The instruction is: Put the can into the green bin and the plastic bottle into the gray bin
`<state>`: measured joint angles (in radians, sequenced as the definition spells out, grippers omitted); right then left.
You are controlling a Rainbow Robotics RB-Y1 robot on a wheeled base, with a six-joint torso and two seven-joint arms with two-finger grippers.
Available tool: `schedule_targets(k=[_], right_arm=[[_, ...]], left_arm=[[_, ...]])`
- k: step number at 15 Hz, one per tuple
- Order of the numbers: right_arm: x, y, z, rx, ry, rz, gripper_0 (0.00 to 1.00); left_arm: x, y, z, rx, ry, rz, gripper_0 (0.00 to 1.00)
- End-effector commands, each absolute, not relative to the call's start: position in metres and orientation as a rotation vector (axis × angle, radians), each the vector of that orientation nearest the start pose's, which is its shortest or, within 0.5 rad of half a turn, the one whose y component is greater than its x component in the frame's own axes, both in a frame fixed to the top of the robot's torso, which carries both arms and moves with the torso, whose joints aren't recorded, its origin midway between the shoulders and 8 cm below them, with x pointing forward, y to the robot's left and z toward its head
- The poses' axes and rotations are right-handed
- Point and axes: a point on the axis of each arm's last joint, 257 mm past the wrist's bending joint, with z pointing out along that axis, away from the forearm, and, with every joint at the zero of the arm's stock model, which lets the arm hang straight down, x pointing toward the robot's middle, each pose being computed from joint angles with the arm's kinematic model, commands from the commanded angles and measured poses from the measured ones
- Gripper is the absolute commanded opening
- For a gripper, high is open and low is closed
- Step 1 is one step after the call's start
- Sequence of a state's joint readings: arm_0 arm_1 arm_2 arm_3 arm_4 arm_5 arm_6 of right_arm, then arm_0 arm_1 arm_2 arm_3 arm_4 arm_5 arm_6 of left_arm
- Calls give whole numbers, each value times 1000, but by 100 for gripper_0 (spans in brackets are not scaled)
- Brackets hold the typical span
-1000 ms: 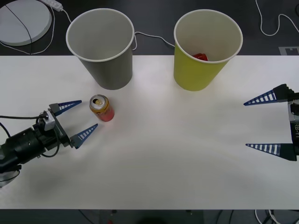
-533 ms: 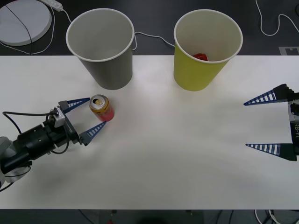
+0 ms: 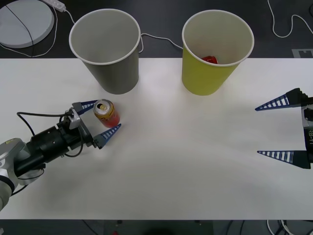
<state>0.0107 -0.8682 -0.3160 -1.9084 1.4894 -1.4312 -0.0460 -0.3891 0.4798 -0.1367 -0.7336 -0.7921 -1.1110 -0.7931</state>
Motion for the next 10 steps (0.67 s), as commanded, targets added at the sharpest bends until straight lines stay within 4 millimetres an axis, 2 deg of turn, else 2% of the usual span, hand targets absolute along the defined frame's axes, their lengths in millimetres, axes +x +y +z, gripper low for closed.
schedule_targets(k=[1, 5, 6, 7, 8, 10], right_arm=[[371, -272, -157, -1691, 1472, 195, 100], [371, -272, -157, -1691, 1472, 195, 100], [371, -272, -157, -1691, 1472, 195, 100], [371, -272, -157, -1691, 1472, 195, 100], [371, -272, -157, -1691, 1472, 195, 100], [371, -272, -157, -1691, 1472, 195, 100]], left_arm=[[513, 179, -269, 926, 1315, -448, 100], [517, 175, -269, 922, 1322, -453, 100], [518, 174, -270, 922, 1325, -455, 60], [518, 174, -270, 923, 1325, -454, 15], [518, 174, -270, 925, 1326, -454, 3], [518, 174, -270, 925, 1326, -454, 0]])
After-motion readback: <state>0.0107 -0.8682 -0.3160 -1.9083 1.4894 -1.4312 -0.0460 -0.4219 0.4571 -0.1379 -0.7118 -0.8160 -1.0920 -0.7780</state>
